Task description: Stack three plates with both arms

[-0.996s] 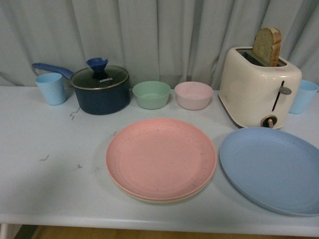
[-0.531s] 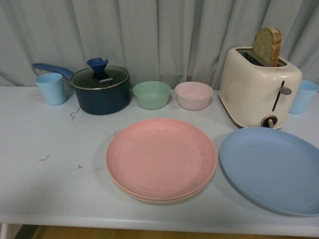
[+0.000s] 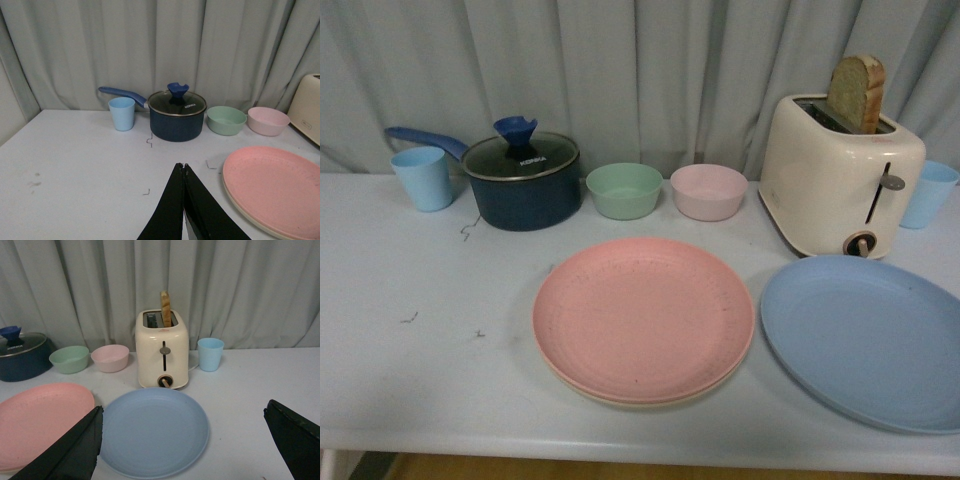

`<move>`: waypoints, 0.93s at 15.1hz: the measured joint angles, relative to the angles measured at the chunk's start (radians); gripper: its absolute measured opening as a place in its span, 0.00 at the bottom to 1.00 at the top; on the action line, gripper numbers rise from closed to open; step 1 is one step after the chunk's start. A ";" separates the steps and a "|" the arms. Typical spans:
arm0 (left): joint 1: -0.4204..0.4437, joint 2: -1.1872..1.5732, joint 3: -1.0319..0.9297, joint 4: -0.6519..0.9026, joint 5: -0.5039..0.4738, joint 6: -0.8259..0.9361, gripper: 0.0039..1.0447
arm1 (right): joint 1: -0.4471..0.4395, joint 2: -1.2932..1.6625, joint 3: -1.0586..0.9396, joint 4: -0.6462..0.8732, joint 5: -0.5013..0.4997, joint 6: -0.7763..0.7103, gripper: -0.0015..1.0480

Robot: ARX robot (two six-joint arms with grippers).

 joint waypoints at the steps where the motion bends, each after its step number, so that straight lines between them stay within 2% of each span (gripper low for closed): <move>1: 0.000 -0.018 0.000 -0.015 0.000 0.000 0.01 | 0.000 0.000 0.000 0.000 0.000 0.000 0.94; 7: 0.000 -0.107 0.000 -0.109 0.000 0.000 0.01 | 0.000 0.000 0.000 0.000 0.000 0.000 0.94; 8: 0.000 -0.193 0.001 -0.250 0.003 0.000 0.01 | 0.000 0.000 0.000 0.000 0.000 0.000 0.94; 9: 0.000 -0.259 0.001 -0.278 0.000 0.000 0.01 | 0.000 0.000 0.000 0.000 0.000 0.000 0.94; 13: 0.001 -0.266 0.001 -0.270 0.000 0.000 0.02 | 0.000 0.000 0.000 0.000 0.000 0.000 0.94; 14: 0.001 -0.266 0.001 -0.275 0.000 0.000 0.09 | 0.000 0.000 0.000 0.001 0.000 0.000 0.94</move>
